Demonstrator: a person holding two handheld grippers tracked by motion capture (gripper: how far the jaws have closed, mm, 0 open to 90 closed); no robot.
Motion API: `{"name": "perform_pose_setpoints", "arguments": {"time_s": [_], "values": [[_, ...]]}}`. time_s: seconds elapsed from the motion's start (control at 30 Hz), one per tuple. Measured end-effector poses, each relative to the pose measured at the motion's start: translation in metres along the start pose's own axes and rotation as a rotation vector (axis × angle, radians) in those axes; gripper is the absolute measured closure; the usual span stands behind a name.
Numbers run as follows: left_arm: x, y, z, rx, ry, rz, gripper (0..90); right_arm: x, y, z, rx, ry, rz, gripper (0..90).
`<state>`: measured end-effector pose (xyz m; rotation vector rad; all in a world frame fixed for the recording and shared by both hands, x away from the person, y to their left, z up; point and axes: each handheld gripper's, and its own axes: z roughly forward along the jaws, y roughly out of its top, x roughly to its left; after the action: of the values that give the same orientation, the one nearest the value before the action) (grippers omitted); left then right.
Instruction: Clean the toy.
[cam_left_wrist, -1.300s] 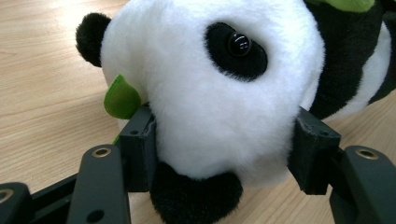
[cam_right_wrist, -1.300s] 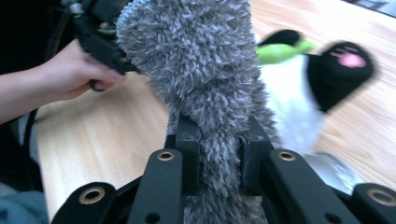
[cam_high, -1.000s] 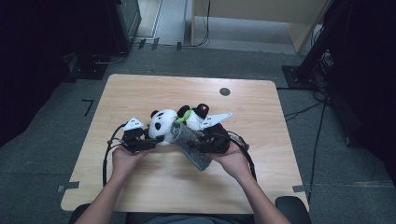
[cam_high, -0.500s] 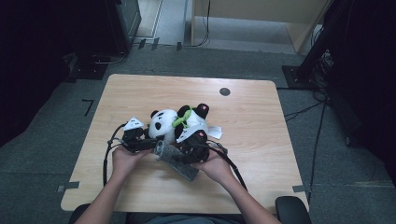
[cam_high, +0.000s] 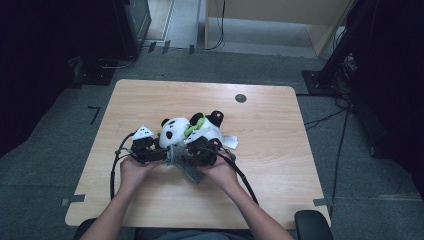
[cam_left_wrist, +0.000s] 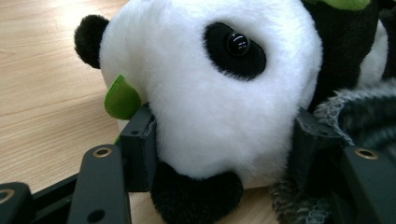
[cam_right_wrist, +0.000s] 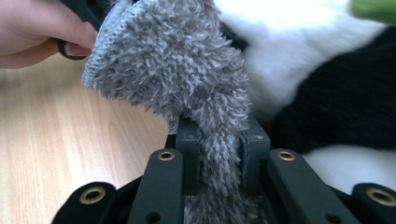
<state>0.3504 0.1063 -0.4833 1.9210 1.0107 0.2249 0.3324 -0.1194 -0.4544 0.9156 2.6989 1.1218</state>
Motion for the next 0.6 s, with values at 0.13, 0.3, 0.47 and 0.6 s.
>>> {"name": "perform_pose_setpoints", "arguments": {"time_s": [0.13,0.3,0.47,0.6], "values": [[0.0,0.0,0.0,-0.001,-0.002,-0.002,36.8,-0.004,-0.004,-0.006,-0.007,-0.012,0.006,75.4],[0.0,0.0,0.0,-0.002,-0.004,-0.003,36.8,-0.004,-0.006,-0.011,0.007,-0.029,0.001,75.5],[0.0,0.0,0.0,-0.002,-0.005,-0.003,36.8,-0.001,-0.011,-0.02,0.013,-0.048,-0.015,75.5],[0.001,0.0,0.0,-0.002,-0.006,-0.003,36.8,-0.001,-0.017,-0.031,0.008,-0.046,-0.011,75.6]]}}
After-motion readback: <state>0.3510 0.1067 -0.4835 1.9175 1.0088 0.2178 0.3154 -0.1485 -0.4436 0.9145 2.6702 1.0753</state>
